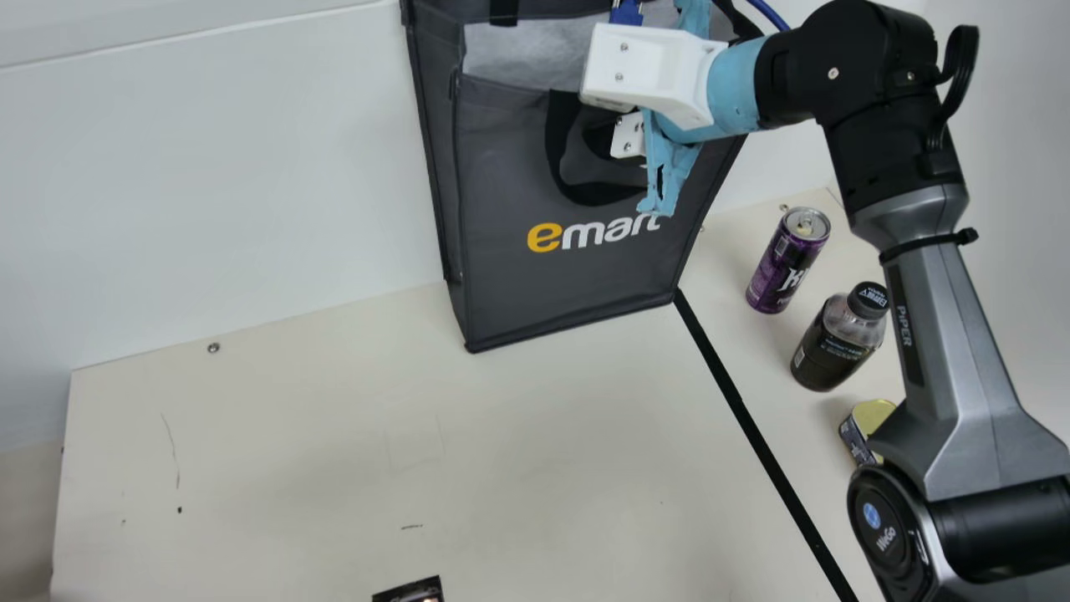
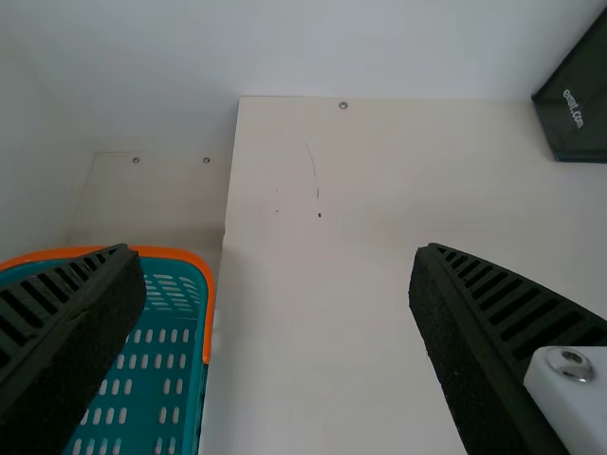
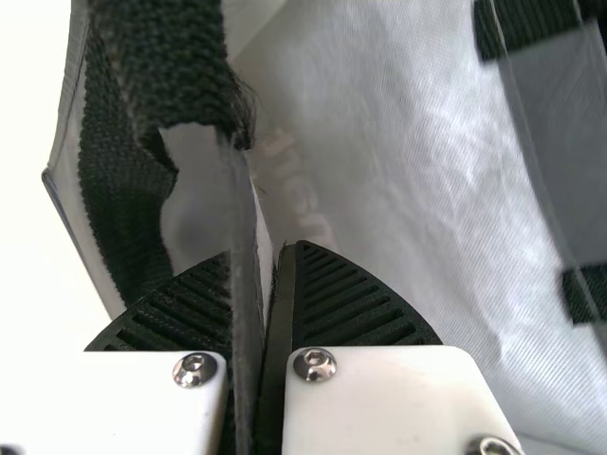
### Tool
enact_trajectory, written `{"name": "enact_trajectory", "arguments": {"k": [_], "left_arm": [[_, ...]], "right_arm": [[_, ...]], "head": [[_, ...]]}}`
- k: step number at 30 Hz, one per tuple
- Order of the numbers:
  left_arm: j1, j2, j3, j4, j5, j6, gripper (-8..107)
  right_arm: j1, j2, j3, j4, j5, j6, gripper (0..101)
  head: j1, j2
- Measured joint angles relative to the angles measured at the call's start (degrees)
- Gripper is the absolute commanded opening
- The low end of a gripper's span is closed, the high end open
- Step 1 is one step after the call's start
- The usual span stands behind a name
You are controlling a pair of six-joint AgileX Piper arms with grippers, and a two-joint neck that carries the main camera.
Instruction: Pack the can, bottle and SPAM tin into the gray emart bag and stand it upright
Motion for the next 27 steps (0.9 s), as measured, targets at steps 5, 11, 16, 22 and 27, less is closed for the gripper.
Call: {"name": "enact_trajectory", "arguments": {"k": [5,11,16,22,27], "left_arm": [[0.00,0.00,0.00,0.00,0.00,0.00,90],[0.00,0.00,0.00,0.00,0.00,0.00,90],[0.00,0.00,0.00,0.00,0.00,0.00,90],[0.00,0.00,0.00,0.00,0.00,0.00,90],[0.00,0.00,0.00,0.00,0.00,0.00,90]], "right_arm": [[-0.01,-1.10,-0.35,0.42,-0.05,0.00,0],[0.70,-3.28,-0.07,0.08,-0.05,0.69,0],[1.80,-5.65,1.24,-1.22,-0.05,1.36,0],[3.72,-9.37,3.39,-2.92,-0.05,2.60,0],[5.60,-12.80,5.63,-4.41,-0.11,3.44,0]], "head": [[0.00,0.00],[0.00,0.00],[0.00,-0.09],[0.00,0.00],[0.00,0.00]]}}
